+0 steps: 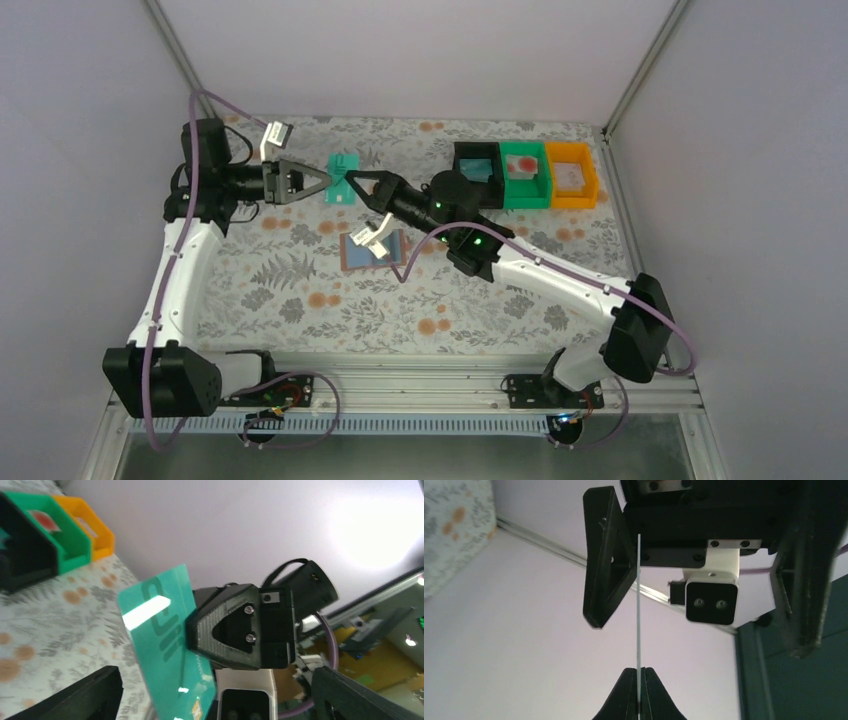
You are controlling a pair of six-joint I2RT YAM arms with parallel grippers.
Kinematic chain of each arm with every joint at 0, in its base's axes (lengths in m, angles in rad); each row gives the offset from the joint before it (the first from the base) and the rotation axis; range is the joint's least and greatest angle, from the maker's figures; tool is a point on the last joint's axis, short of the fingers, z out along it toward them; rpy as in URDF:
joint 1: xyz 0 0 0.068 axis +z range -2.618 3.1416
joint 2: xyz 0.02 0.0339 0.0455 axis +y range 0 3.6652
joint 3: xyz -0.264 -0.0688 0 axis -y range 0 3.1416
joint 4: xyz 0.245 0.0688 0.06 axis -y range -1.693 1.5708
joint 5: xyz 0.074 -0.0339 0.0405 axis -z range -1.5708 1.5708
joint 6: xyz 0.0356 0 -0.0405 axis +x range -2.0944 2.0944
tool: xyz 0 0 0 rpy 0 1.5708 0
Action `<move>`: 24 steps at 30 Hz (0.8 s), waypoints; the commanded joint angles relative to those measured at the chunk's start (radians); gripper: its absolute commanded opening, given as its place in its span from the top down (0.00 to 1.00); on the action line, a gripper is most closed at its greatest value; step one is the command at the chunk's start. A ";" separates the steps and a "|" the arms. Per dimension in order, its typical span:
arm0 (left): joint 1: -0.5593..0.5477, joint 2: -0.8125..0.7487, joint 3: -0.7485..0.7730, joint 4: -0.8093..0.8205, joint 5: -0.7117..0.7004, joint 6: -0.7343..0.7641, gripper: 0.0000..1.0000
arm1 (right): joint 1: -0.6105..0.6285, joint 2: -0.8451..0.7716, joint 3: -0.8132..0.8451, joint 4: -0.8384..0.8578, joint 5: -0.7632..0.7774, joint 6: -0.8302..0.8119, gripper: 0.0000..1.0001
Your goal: Take the credit cards out of the card holder
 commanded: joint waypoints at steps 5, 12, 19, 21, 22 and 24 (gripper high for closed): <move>0.098 0.070 0.136 -0.197 -0.276 0.248 0.00 | -0.024 -0.043 0.046 -0.281 0.178 0.480 0.96; 0.142 0.170 0.192 -0.305 -0.603 0.426 0.00 | -0.207 0.171 0.288 -0.607 0.417 1.123 0.96; 0.148 0.176 -0.012 -0.182 -0.652 0.443 0.00 | -0.416 0.473 0.659 -0.948 0.402 1.377 0.96; 0.148 0.183 -0.034 -0.157 -0.620 0.458 0.00 | -0.466 0.513 0.709 -0.975 0.354 1.382 0.96; 0.148 0.193 -0.037 -0.161 -0.596 0.475 0.00 | -0.498 0.530 0.730 -0.982 0.323 1.374 0.96; 0.148 0.211 -0.036 -0.172 -0.583 0.490 0.00 | -0.553 0.578 0.779 -1.016 0.274 1.358 0.96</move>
